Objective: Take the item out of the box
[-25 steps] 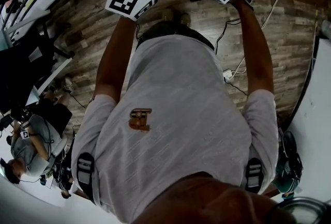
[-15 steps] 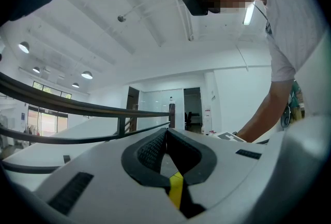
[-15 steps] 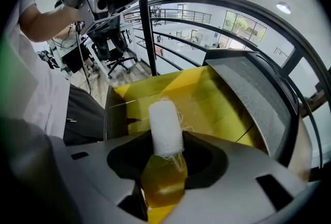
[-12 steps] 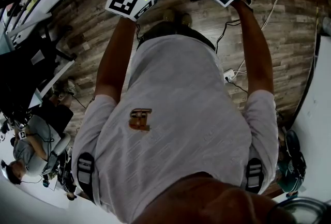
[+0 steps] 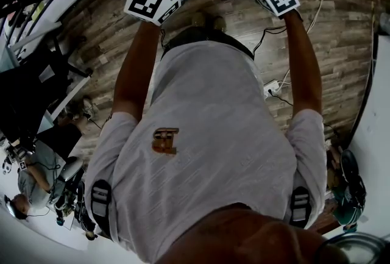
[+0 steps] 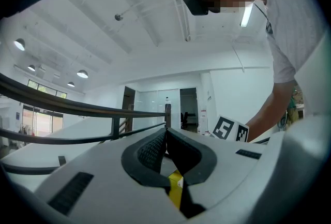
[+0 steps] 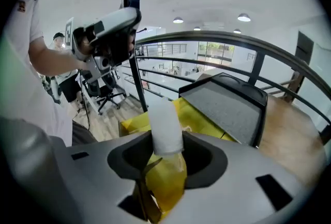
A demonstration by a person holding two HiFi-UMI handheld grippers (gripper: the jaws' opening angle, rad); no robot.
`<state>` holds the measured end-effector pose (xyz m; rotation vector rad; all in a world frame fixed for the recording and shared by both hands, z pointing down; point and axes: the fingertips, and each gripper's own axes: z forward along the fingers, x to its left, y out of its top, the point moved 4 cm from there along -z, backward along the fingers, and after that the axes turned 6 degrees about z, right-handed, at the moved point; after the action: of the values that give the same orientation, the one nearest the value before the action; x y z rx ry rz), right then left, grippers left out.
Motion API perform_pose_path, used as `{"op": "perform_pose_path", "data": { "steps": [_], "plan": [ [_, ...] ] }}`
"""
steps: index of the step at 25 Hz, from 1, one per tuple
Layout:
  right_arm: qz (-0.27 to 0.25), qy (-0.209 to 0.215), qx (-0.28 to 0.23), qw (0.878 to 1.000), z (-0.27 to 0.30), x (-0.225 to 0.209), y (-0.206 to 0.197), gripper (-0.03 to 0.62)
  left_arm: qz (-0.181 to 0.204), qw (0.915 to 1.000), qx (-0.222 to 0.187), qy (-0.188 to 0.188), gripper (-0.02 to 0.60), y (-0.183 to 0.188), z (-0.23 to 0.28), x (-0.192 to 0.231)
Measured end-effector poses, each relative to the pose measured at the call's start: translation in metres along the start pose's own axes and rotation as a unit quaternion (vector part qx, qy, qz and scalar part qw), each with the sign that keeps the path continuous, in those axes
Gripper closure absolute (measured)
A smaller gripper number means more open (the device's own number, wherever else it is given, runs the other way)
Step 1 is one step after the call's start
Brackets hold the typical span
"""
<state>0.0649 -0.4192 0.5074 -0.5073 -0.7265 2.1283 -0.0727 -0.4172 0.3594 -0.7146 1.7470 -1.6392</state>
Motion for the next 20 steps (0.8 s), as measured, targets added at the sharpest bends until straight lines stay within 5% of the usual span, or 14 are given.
{"op": "perform_pose_path", "data": {
  "steps": [10, 20],
  "plan": [
    [0.069, -0.020, -0.149, 0.986, -0.080, 0.030, 0.019, 0.404, 0.003, 0.9997, -0.008, -0.023, 0.561, 0.020, -0.010, -0.043],
    [0.086, -0.028, -0.262, 0.961, -0.121, 0.010, 0.062, 0.404, 0.005, 0.9994, -0.013, -0.030, 0.561, 0.023, 0.019, -0.035]
  ]
}}
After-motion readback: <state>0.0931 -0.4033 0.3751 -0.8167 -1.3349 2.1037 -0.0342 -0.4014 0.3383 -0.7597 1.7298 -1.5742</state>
